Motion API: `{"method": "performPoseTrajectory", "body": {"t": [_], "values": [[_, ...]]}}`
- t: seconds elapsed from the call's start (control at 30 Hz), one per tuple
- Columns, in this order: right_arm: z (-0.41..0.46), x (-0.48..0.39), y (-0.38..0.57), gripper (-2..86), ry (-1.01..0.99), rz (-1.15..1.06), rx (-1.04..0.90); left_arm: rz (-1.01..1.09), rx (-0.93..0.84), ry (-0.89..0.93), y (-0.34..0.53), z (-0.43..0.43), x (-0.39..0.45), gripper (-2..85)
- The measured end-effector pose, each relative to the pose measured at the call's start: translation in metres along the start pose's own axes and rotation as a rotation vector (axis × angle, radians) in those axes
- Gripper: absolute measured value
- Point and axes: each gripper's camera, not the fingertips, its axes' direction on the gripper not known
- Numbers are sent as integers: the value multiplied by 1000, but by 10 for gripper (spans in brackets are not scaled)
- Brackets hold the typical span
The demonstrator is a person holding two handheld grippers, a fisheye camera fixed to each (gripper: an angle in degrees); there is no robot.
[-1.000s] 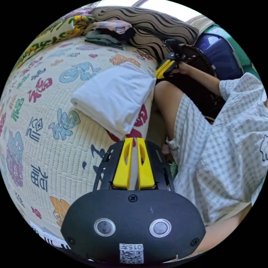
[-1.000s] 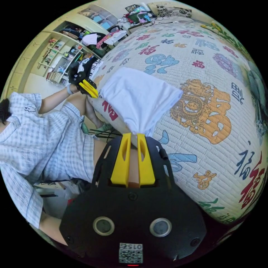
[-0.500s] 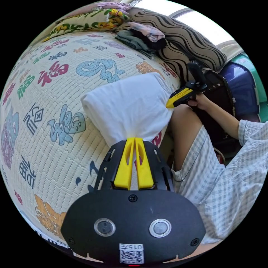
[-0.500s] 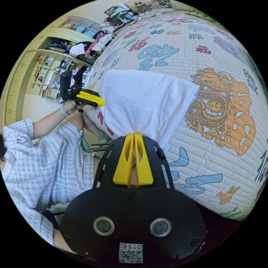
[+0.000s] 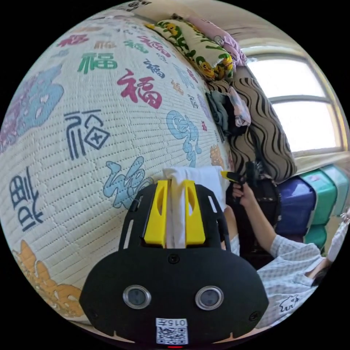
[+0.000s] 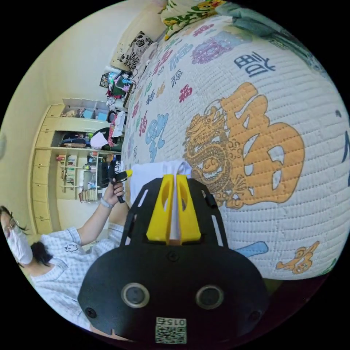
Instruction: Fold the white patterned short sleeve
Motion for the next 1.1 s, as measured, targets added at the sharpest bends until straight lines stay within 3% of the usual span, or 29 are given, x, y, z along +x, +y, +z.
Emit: {"method": "performPoseTrajectory", "body": {"t": [0.13,0.23,0.6,0.77,1.1], "values": [[-19,33,-2,7,-85,104,37,-99,56,111,2,-12,-39,8],[-29,40,-3,16,-92,93,47,-93,74,98,1,-15,-50,8],[-87,82,23,102,-269,20,-119,-62,-10,299,33,-45,-108,98],[-90,93,11,110,-376,-36,-147,-37,6,465,25,-26,-123,107],[-86,90,-26,83,-409,-86,-285,38,-130,552,-18,28,-113,92]]}}
